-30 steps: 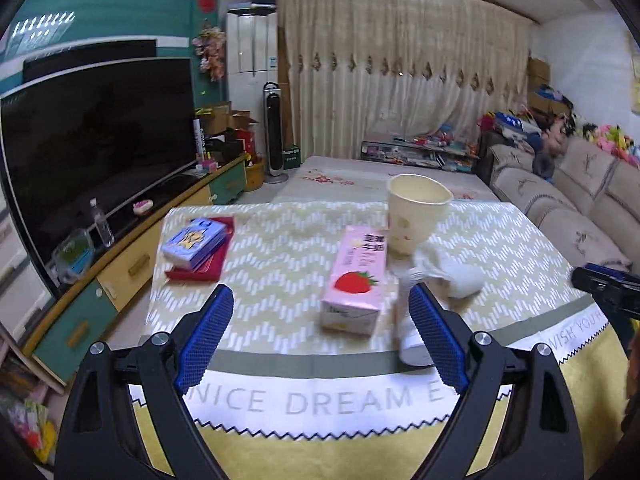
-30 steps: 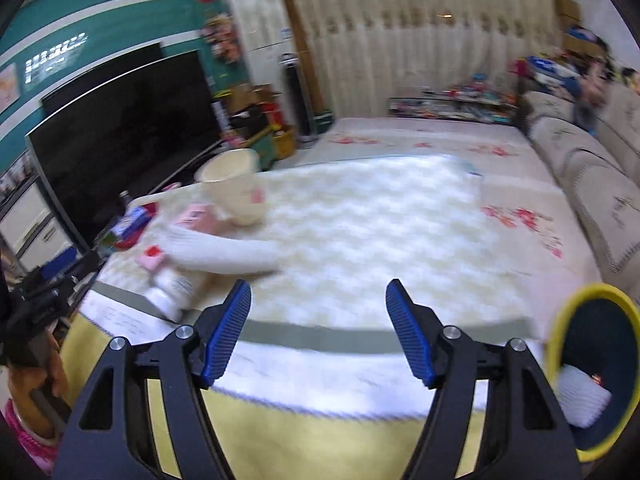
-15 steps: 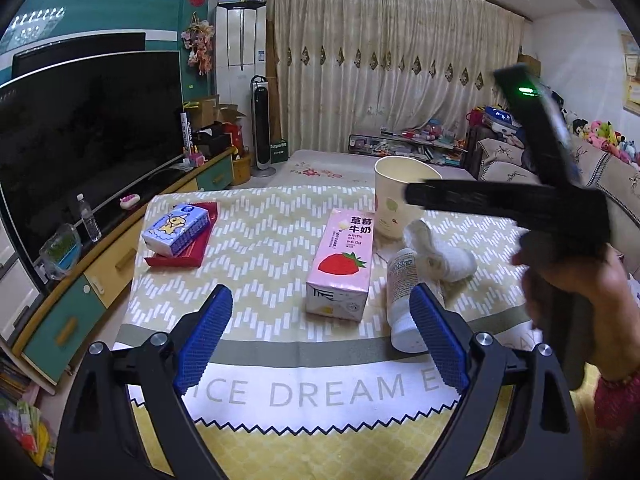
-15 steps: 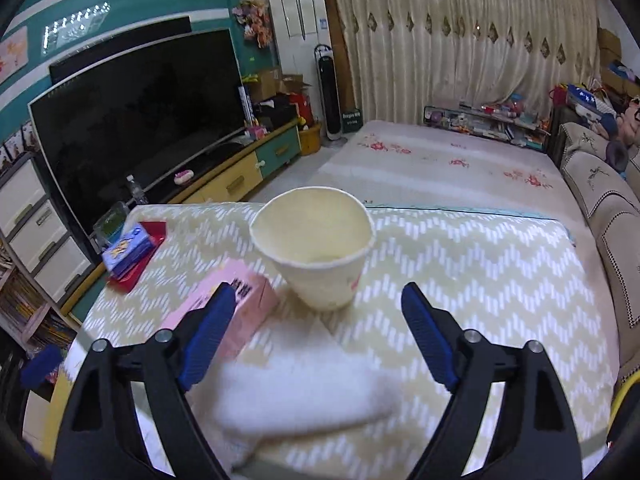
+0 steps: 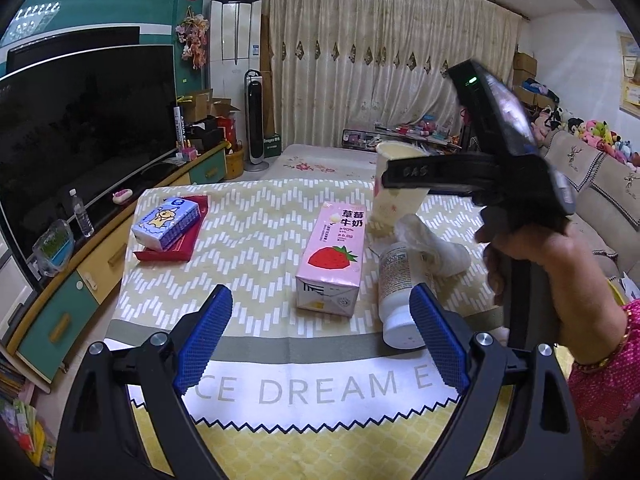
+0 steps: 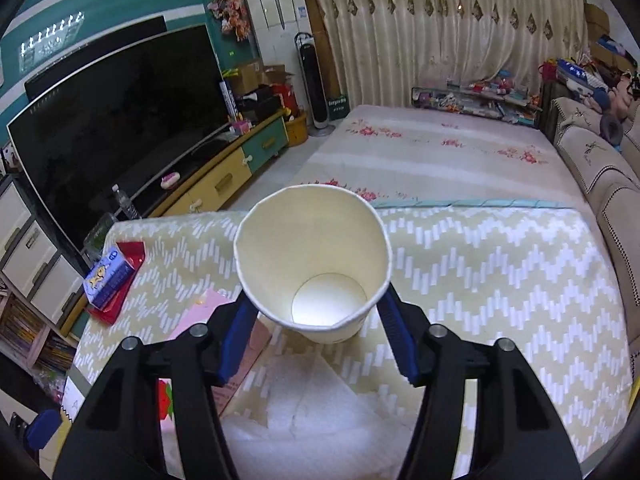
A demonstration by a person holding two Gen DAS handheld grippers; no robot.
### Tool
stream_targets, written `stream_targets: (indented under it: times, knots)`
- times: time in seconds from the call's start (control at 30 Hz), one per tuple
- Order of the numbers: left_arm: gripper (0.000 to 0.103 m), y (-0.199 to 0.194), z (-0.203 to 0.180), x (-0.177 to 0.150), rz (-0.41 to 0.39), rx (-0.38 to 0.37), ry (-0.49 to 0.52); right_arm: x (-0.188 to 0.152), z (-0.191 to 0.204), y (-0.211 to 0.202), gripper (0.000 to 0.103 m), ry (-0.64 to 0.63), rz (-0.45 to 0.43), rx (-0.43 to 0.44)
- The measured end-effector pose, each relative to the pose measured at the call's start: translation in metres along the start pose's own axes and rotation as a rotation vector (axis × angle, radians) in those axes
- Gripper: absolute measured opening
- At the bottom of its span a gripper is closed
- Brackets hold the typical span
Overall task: Collect trash
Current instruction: 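Carry the paper cup over the yellow bin and open the right gripper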
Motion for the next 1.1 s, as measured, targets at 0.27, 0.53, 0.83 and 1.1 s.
stream_targets:
  times: [0.27, 0.53, 0.83, 1.1]
  knots:
    - [0.089, 0.000, -0.005, -0.001, 0.008, -0.015, 0.017, -0.003, -0.033, -0.071, 0.057, -0.013, -0.069, -0.013]
    - [0.089, 0.000, -0.011, -0.002, 0.009, -0.020, 0.038, -0.048, -0.135, -0.160, 0.058, 0.056, -0.113, -0.178]
    - [0.089, 0.003, -0.018, -0.004, 0.020, -0.019, 0.068, -0.132, -0.272, -0.232, 0.059, 0.244, -0.075, -0.486]
    - [0.089, 0.006, -0.022, -0.007, 0.032, -0.020, 0.091, -0.181, -0.333, -0.235, 0.060, 0.347, 0.001, -0.595]
Point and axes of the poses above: each gripper's, at about its wrist camera, not at the fingertips, and y roughly the way its jaws point, z to its left, x to its top, the point moved 4 cm from there along y, roughly the way its jaws point, and after that the axes turned 3 degrees about -z, right-handed, at the moved point
